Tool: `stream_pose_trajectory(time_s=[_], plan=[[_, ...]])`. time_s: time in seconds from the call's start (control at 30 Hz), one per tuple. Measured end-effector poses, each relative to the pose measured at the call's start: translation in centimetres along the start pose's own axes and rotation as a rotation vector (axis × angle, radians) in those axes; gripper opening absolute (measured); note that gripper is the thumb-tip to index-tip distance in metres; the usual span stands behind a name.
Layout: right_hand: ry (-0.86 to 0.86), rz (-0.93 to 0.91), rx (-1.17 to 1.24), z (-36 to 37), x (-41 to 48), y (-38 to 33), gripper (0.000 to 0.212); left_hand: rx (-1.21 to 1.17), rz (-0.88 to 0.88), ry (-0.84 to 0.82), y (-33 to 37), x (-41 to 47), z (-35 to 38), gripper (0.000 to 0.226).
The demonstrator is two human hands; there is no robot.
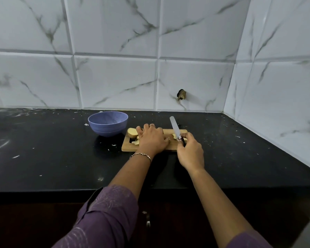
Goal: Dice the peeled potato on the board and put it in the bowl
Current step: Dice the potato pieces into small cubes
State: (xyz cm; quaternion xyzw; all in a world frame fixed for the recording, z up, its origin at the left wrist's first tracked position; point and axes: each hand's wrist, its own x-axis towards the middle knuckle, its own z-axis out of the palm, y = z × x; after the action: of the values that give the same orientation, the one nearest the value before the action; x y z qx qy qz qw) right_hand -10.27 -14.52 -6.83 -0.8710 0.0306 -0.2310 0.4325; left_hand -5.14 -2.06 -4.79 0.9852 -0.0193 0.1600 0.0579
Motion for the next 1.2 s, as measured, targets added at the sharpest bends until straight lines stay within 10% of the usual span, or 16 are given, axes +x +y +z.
stream_pose_trajectory(time_s=[1.2], plan=[[-0.064,-0.053,-0.156,-1.8,-2.6,-0.2,0.035,-0.096,0.094,0.103,0.0,-4.1,0.7,0.029]])
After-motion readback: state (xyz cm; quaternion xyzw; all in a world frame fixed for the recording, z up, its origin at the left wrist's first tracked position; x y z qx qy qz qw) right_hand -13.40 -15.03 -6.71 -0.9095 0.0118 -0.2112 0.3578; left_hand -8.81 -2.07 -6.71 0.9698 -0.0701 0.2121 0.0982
